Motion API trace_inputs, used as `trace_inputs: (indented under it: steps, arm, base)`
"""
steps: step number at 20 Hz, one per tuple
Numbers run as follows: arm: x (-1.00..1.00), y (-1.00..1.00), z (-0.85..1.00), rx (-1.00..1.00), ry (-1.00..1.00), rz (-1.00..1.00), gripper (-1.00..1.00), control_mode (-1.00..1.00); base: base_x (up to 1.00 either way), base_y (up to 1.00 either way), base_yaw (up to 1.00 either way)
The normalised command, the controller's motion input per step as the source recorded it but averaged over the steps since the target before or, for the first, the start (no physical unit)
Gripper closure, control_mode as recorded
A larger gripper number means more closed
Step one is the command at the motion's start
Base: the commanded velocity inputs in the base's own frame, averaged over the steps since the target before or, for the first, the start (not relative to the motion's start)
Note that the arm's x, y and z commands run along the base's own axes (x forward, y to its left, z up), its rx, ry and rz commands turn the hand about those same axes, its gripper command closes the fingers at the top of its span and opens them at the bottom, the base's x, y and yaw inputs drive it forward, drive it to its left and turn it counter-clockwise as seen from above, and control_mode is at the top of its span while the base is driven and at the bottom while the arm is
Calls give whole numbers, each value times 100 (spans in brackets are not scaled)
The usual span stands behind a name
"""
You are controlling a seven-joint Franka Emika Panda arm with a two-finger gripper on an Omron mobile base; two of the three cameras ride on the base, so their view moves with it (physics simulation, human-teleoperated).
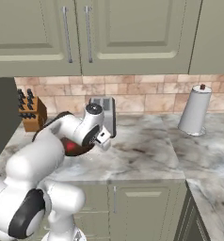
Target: Place the bowl with the avocado and bell pepper on the second highest shelf of the fridge. Place the bowl with the steak and chicken drumstick on the top shelf of the fridge.
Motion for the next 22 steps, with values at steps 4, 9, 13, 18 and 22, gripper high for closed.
trace_inputs:
  steps: [4,9,13,18,22]
  arm:
    - [-64,29,100,9,-26,-13,100,-100]
    - [-96,-6,100,18,-12,-19,100,-100]
    - [-100,-39,100,18,-2,-18,100,-100]
    - [-100,-6,68,0,5,-5,100,-100]
    - [-66,15,10,-8,7,1,100,-100]
  base:
    - [0,0,0]
    - [0,0,0]
    - [0,0,0]
    - [0,0,0]
    - [0,0,0]
